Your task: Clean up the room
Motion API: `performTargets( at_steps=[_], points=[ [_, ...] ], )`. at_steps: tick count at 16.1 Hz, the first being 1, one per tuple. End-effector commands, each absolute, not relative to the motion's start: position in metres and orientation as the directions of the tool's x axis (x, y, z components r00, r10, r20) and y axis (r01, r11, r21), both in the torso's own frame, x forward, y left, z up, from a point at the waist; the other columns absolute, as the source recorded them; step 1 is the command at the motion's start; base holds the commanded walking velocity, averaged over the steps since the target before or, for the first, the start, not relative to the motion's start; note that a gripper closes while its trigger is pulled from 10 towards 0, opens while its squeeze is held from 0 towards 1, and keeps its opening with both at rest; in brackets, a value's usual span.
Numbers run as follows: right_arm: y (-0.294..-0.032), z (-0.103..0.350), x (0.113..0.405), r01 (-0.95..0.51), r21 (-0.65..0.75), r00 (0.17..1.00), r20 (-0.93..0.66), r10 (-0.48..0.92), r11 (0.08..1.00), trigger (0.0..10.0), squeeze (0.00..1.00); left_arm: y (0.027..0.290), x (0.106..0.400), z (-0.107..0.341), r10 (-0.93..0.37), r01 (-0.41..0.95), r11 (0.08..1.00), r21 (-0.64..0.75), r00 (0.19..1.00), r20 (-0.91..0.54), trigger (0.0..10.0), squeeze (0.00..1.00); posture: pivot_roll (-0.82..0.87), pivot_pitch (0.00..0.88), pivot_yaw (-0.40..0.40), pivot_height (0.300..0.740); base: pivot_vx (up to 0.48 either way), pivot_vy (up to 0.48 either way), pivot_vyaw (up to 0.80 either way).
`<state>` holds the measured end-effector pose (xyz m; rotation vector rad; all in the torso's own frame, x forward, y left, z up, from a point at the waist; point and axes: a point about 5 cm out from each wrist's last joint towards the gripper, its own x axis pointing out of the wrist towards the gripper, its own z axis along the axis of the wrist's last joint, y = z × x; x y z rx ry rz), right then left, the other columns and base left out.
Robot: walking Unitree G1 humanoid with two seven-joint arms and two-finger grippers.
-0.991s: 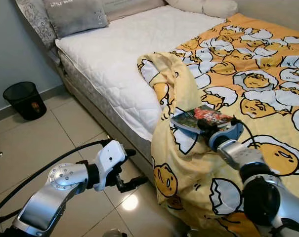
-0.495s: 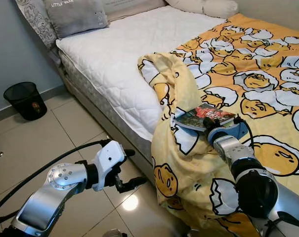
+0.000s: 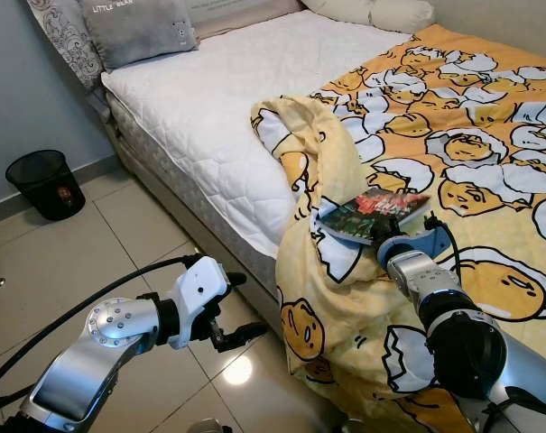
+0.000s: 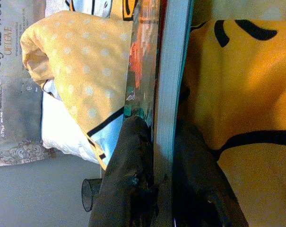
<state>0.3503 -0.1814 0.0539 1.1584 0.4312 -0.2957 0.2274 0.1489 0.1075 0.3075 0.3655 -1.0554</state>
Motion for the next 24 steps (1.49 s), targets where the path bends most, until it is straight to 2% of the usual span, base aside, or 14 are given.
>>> performTargets(
  at_steps=[1,3,5,9,12,14,15,16,17,18,19,20,23,24],
  points=[
    [-0.177,0.058,0.354,0.414,0.821,0.891,-0.453,0.008,0.393,0.0,0.00,0.152,0.231,0.110,-0.771,0.875,0.476,0.092,0.466,-0.434,10.0,0.89,0.02,0.000,0.049,0.740,0.000,0.000,0.00],
    [-0.178,0.060,0.355,0.407,0.831,0.897,-0.442,0.006,0.379,0.0,0.00,0.152,0.234,0.111,-0.771,0.871,0.482,0.096,0.473,-0.427,10.0,0.89,0.02,0.000,0.048,0.740,0.000,0.000,0.00],
    [-0.183,0.062,0.355,0.393,0.838,0.906,-0.424,-0.003,0.378,0.0,0.00,0.150,0.240,0.113,-0.763,0.845,0.527,0.093,0.519,-0.385,10.0,0.88,0.01,0.000,0.040,0.740,0.000,0.000,0.00],
    [-0.202,0.075,0.354,0.228,0.862,0.962,-0.271,0.030,0.452,0.0,0.00,0.147,0.242,0.116,-0.707,0.728,0.685,-0.017,0.659,-0.255,10.0,0.87,-0.04,0.000,0.067,0.740,0.000,0.000,0.00],
    [-0.220,0.097,0.334,0.155,0.860,0.987,-0.158,-0.035,0.487,0.0,0.00,0.150,0.258,0.121,-0.552,0.567,0.824,0.004,0.804,-0.222,10.0,0.79,-0.06,0.000,0.080,0.740,0.000,0.000,0.00],
    [-0.213,0.105,0.317,0.099,0.750,0.993,-0.116,-0.018,0.654,2.4,0.00,0.154,0.263,0.119,-0.454,0.485,0.870,0.093,0.859,-0.236,10.0,0.68,-0.08,0.000,0.093,0.740,0.000,0.000,0.00],
    [-0.208,0.110,0.311,0.087,0.647,0.995,-0.099,-0.030,0.757,10.0,0.00,0.156,0.262,0.118,-0.419,0.452,0.886,0.103,0.876,-0.238,10.0,0.57,-0.08,0.000,0.095,0.740,0.000,0.000,0.00],
    [-0.200,0.116,0.308,0.049,0.618,0.997,-0.079,0.000,0.784,10.0,0.00,0.157,0.262,0.119,-0.397,0.427,0.899,0.103,0.890,-0.225,10.0,0.45,-0.08,0.000,0.093,0.740,0.000,0.000,0.00],
    [-0.180,0.127,0.295,-0.033,0.372,0.999,-0.016,0.042,0.928,10.0,0.00,0.161,0.261,0.120,-0.341,0.375,0.915,0.152,0.916,-0.212,10.0,0.39,-0.08,0.000,0.085,0.740,0.000,0.000,0.00],
    [-0.177,0.125,0.291,-0.019,0.269,0.999,-0.019,0.025,0.963,10.0,0.00,0.160,0.262,0.120,-0.324,0.359,0.919,0.162,0.923,-0.209,10.0,0.36,-0.07,0.000,0.076,0.740,0.000,0.000,0.00],
    [-0.180,0.119,0.290,0.038,0.249,0.999,-0.038,-0.030,0.968,10.0,0.00,0.161,0.262,0.121,-0.313,0.346,0.925,0.157,0.928,-0.201,10.0,0.33,-0.06,0.000,0.071,0.740,0.000,0.000,-0.80],
    [-0.184,0.113,0.285,0.121,0.229,0.992,-0.063,-0.109,0.966,10.0,0.00,0.162,0.263,0.124,-0.288,0.317,0.935,0.157,0.941,-0.180,10.0,0.09,-0.06,0.000,0.063,0.740,0.000,0.000,-0.80],
    [-0.180,0.103,0.277,0.117,0.199,0.990,-0.102,-0.098,0.973,10.0,0.00,0.169,0.263,0.124,-0.200,0.223,0.964,0.147,0.967,-0.157,10.0,0.07,-0.04,0.000,0.039,0.740,0.000,0.000,-0.80],
    [-0.178,0.101,0.277,0.117,0.187,0.989,-0.110,-0.097,0.975,10.0,0.00,0.170,0.265,0.124,-0.183,0.205,0.968,0.145,0.971,-0.154,10.0,0.00,-0.04,0.000,0.026,0.740,0.000,0.000,-0.80]
  ],
)
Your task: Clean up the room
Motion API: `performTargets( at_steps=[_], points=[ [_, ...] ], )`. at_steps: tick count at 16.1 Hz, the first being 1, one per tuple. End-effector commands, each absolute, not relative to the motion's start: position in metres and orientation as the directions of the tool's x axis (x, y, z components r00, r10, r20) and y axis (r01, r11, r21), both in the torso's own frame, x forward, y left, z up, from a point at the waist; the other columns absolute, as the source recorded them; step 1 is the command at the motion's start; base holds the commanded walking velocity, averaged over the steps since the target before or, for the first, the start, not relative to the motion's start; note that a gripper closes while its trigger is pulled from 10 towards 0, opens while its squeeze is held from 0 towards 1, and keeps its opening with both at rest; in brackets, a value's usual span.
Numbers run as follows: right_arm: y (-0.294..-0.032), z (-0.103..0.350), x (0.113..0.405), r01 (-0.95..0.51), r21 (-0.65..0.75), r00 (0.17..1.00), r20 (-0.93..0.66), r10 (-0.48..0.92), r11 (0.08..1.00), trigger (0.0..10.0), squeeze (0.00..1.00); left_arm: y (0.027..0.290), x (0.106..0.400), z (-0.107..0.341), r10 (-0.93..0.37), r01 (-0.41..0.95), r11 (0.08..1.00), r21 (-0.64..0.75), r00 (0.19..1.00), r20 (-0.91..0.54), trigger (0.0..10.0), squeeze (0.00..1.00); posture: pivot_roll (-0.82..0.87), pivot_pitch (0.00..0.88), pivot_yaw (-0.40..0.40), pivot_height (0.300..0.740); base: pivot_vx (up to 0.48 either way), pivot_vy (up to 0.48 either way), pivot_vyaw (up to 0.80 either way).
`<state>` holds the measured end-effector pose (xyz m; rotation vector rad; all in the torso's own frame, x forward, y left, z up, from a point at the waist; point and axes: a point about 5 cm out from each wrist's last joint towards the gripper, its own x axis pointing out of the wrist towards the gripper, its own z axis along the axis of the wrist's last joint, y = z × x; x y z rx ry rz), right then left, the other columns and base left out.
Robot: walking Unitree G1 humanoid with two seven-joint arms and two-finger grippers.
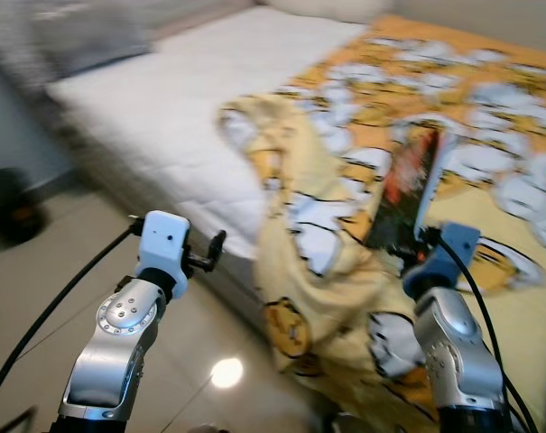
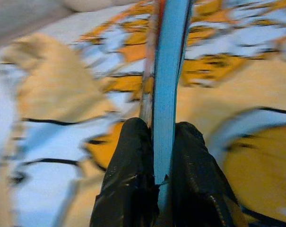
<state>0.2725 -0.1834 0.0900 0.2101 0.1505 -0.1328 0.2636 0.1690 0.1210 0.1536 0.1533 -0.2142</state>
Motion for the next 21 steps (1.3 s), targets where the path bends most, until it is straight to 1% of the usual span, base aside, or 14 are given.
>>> performTargets(
  at_steps=[1,4,5,7,11,15,16,17,19,21],
  points=[
    [-0.178,0.101,0.278,0.126,0.176,0.988,-0.108,-0.108,0.976,10.0,0.00,0.172,0.266,0.126,-0.175,0.194,0.972,0.130,0.974,-0.146,10.0,0.00,-0.04,0.000,0.023,0.740,0.000,0.000,-0.80],
    [-0.173,0.099,0.281,0.127,0.151,0.987,-0.117,-0.110,0.980,10.0,0.00,0.175,0.266,0.124,-0.152,0.171,0.976,0.132,0.978,-0.143,10.0,0.00,-0.04,0.000,0.029,0.740,0.000,0.000,-0.80],
    [-0.171,0.099,0.282,0.122,0.147,0.988,-0.117,-0.105,0.982,10.0,0.00,0.173,0.268,0.125,-0.157,0.172,0.979,0.109,0.978,-0.138,10.0,0.00,-0.03,0.000,0.024,0.740,0.000,0.000,-0.80],
    [-0.167,0.098,0.283,0.110,0.120,0.989,-0.114,-0.096,0.987,10.0,0.00,0.171,0.270,0.126,-0.159,0.176,0.977,0.117,0.977,-0.143,10.0,0.00,-0.03,0.000,0.031,0.740,0.000,0.000,-0.80],
    [-0.161,0.099,0.285,0.106,0.125,0.989,-0.118,-0.091,0.987,10.0,0.00,0.170,0.271,0.127,-0.183,0.199,0.972,0.124,0.975,-0.125,10.0,0.00,-0.04,0.000,0.034,0.740,0.000,0.000,-0.80],
    [-0.155,0.099,0.285,0.083,0.101,0.988,-0.136,-0.069,0.991,10.0,0.00,0.172,0.273,0.128,-0.168,0.181,0.977,0.110,0.979,-0.119,10.0,0.00,-0.06,0.000,0.038,0.740,0.000,0.000,-0.80],
    [-0.155,0.098,0.286,0.086,0.100,0.988,-0.140,-0.072,0.991,10.0,0.00,0.172,0.273,0.128,-0.166,0.179,0.978,0.108,0.979,-0.120,10.0,0.00,-0.06,0.000,0.040,0.740,0.000,0.277,-0.80],
    [-0.155,0.096,0.287,0.098,0.108,0.985,-0.152,-0.081,0.989,10.0,0.00,0.171,0.272,0.125,-0.179,0.199,0.970,0.143,0.974,-0.141,10.0,0.00,-0.03,0.000,0.028,0.740,0.000,0.296,-0.80],
    [-0.151,0.095,0.286,0.084,0.107,0.986,-0.153,-0.067,0.991,10.0,0.00,0.173,0.273,0.125,-0.175,0.197,0.968,0.157,0.974,-0.146,10.0,0.00,-0.02,0.000,0.027,0.740,0.000,0.319,-0.80],
    [-0.151,0.096,0.287,0.083,0.106,0.986,-0.151,-0.067,0.991,10.0,0.00,0.175,0.274,0.125,-0.164,0.186,0.971,0.152,0.975,-0.147,10.0,0.00,-0.04,0.000,0.031,0.740,0.000,0.339,0.00]
  ],
)
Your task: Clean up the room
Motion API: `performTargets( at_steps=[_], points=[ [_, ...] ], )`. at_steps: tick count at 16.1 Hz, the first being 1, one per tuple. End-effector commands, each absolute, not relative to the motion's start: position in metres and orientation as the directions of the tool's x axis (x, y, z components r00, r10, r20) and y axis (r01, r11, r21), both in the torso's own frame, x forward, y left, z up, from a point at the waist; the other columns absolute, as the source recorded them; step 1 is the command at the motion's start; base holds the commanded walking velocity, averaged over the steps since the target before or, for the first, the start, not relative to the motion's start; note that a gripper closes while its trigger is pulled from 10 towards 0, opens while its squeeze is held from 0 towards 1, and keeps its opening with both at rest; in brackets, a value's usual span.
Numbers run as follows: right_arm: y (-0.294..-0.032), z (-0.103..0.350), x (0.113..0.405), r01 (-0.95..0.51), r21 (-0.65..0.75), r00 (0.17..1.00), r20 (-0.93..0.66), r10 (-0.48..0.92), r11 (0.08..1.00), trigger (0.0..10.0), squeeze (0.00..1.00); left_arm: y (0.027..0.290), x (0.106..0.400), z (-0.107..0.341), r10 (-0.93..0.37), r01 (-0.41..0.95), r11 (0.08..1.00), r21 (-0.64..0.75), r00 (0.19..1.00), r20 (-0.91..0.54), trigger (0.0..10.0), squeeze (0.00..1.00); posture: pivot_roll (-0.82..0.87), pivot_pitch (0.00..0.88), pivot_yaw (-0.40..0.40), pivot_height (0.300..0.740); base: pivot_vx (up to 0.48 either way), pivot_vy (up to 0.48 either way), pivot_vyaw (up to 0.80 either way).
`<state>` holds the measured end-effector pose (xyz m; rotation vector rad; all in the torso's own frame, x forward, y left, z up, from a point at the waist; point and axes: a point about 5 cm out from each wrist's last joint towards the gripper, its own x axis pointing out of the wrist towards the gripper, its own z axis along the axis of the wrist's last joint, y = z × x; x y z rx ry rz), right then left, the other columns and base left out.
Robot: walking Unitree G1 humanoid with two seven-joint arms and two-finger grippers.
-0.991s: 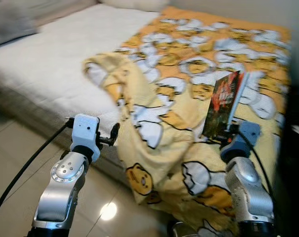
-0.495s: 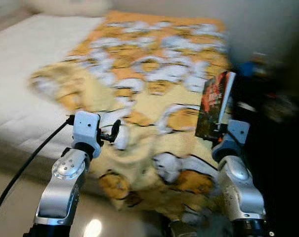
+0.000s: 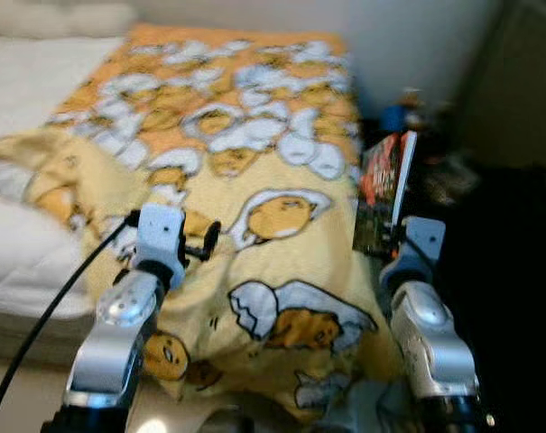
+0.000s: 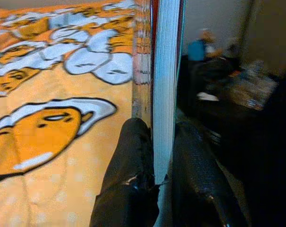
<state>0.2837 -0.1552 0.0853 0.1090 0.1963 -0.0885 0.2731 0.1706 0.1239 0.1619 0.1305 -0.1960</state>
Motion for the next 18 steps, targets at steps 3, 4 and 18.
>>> performTargets(
  at_steps=[3,4,18],
  points=[
    [-0.1503,0.0986,0.2898,0.074,0.085,0.987,-0.149,-0.061,0.994,10.0,0.00,0.1733,0.2767,0.1239,-0.161,0.181,0.975,0.129,0.976,-0.148,10.0,0.00,-0.06,0.000,0.033,0.740,0.000,0.364,0.00],
    [-0.1506,0.0992,0.2907,0.076,0.083,0.987,-0.150,-0.063,0.994,10.0,0.00,0.1722,0.2773,0.1241,-0.166,0.186,0.974,0.128,0.975,-0.147,10.0,0.00,-0.06,0.000,0.031,0.740,0.000,0.360,0.00],
    [-0.1511,0.0940,0.2898,0.081,0.108,0.980,-0.192,-0.059,0.991,10.0,0.00,0.1729,0.2811,0.1253,-0.175,0.197,0.968,0.154,0.974,-0.144,10.0,0.00,-0.03,0.000,0.008,0.740,0.000,0.361,-0.21]
  ],
)
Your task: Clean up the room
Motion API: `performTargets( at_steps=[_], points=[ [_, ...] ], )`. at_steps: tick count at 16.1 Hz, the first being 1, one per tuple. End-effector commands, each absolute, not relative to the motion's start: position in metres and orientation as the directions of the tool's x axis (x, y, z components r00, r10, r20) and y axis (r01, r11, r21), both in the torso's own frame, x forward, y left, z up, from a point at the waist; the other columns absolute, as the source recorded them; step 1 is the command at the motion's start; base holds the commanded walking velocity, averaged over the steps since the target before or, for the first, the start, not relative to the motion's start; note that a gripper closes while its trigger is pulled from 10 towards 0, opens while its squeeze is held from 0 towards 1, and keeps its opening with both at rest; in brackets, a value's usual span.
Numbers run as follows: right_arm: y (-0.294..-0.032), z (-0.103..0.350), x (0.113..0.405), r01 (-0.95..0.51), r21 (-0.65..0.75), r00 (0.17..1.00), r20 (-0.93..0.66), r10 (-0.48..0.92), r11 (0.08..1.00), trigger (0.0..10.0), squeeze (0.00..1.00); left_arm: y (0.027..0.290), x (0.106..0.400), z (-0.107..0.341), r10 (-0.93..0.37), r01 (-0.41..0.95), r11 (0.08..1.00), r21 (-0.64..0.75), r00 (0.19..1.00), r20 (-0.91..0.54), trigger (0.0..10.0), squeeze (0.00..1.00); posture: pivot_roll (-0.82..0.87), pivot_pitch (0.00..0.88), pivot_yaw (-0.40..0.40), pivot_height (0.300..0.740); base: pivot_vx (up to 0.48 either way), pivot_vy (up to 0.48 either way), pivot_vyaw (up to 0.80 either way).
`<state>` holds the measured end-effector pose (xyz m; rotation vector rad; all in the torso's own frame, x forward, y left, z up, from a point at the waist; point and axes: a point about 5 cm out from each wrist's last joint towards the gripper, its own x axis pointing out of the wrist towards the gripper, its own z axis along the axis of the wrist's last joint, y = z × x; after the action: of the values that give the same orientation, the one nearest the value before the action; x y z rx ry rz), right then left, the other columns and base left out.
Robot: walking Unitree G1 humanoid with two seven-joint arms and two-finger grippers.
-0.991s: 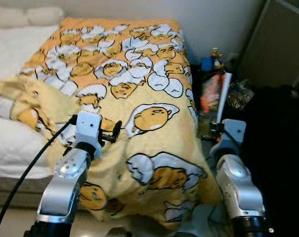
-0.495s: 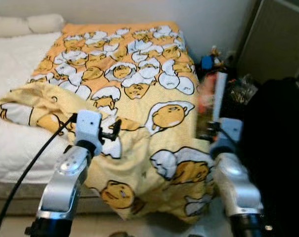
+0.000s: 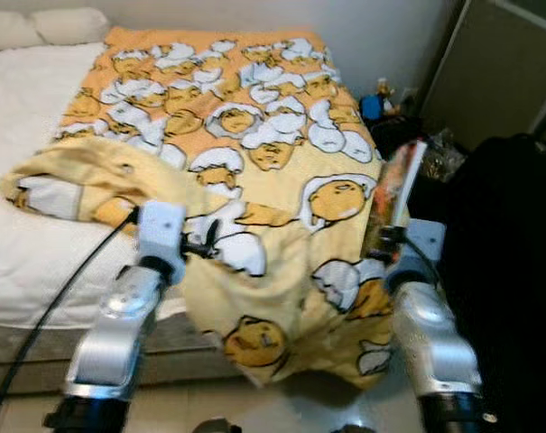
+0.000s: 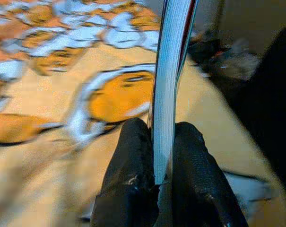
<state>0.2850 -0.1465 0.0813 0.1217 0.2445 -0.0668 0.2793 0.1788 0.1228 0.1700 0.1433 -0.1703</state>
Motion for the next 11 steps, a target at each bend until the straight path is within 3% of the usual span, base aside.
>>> performTargets(
  at_steps=[1,8,11],
  points=[
    [-0.1506,0.0935,0.2895,0.079,0.110,0.979,-0.195,-0.056,0.991,10.0,0.00,0.1732,0.2811,0.1254,-0.175,0.197,0.967,0.159,0.974,-0.143,10.0,0.00,-0.03,0.000,0.009,0.740,0.000,0.360,0.00],
    [-0.1508,0.0912,0.2894,0.081,0.116,0.978,-0.203,-0.056,0.990,10.0,0.00,0.1733,0.2810,0.1250,-0.175,0.199,0.964,0.174,0.974,-0.142,10.0,0.00,-0.03,0.000,0.011,0.740,0.000,0.361,0.00],
    [-0.1507,0.0906,0.2891,0.080,0.120,0.977,-0.205,-0.054,0.990,10.0,0.00,0.1734,0.2808,0.1248,-0.174,0.198,0.965,0.175,0.974,-0.142,10.0,0.00,-0.03,0.000,0.011,0.740,0.000,0.360,-0.71]
  ],
)
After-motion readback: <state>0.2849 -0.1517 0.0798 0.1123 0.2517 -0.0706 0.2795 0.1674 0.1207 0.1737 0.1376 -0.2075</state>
